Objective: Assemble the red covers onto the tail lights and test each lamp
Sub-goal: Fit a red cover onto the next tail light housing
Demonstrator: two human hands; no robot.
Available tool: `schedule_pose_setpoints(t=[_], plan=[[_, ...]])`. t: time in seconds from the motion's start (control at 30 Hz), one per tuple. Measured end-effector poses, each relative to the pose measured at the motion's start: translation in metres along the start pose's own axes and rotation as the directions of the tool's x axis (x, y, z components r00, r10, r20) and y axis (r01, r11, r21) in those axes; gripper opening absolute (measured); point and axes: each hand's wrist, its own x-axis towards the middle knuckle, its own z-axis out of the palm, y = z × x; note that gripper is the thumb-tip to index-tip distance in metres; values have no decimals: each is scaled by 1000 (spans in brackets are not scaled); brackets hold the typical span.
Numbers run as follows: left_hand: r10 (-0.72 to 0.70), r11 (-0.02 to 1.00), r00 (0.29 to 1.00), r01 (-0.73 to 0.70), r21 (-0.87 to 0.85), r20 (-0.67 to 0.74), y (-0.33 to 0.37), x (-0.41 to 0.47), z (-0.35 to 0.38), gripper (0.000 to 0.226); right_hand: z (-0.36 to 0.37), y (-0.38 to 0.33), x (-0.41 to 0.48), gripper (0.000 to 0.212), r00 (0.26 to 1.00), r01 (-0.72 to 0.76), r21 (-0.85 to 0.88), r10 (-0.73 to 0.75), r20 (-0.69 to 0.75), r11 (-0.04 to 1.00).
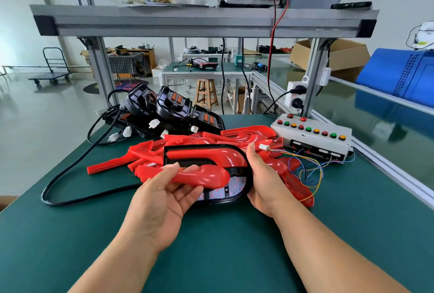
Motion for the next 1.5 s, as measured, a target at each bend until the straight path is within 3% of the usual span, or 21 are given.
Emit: schedule_pose_setpoints(t=[0.07,0.17,0.3,0.4,0.47,0.53,0.67,0.8,0.9,1.03,1.17,1.3,1.5], plan=[[-9,1000,999,10,-28,36,-3,-2,-1,3,0,-1,-1,69,1000,-3,-12,3,13,1000],[41,999,999,-41,36,-11,-12,-6,-3,26,2,-3,-4,58,999,1,-20,0,35,1000],[206,969,971,-185,162,-125,-22,-4,-7,43,-1,-4,-7,36,998,25,-38,-23,55,999],[357,912,928,-323,254,-103,-25,-1,-7,52,-4,-5,-9,30,998,37,-54,-33,59,998],[440,821,897,-378,428,-53,-24,0,-10,44,-4,-4,-9,24,998,38,-57,-36,46,998],[489,655,872,-370,659,4,-18,2,-15,37,-3,-3,-9,17,1000,20,-53,-18,25,998],[449,317,879,-326,891,162,15,7,-25,31,-4,-3,-8,9,1000,-16,-54,15,-2,998],[222,148,906,-395,907,359,45,7,-32,26,-4,-4,-8,10,1000,-9,-43,10,8,999],[224,-19,858,-470,882,462,56,10,-38,21,-4,-4,-8,11,1000,-2,-53,2,13,999],[306,79,818,-531,844,487,51,17,-46,21,-3,-4,-8,13,1000,-3,-35,4,10,999],[358,107,786,-571,814,504,26,19,-51,15,-3,-5,-8,12,1000,-11,-20,11,3,1000],[374,13,774,-555,832,510,23,21,-57,18,-4,-3,-7,11,1000,-9,-25,9,-4,1000],[375,-164,685,-614,772,624,18,14,-61,22,-5,-3,-7,12,1000,-3,-17,3,4,1000]])
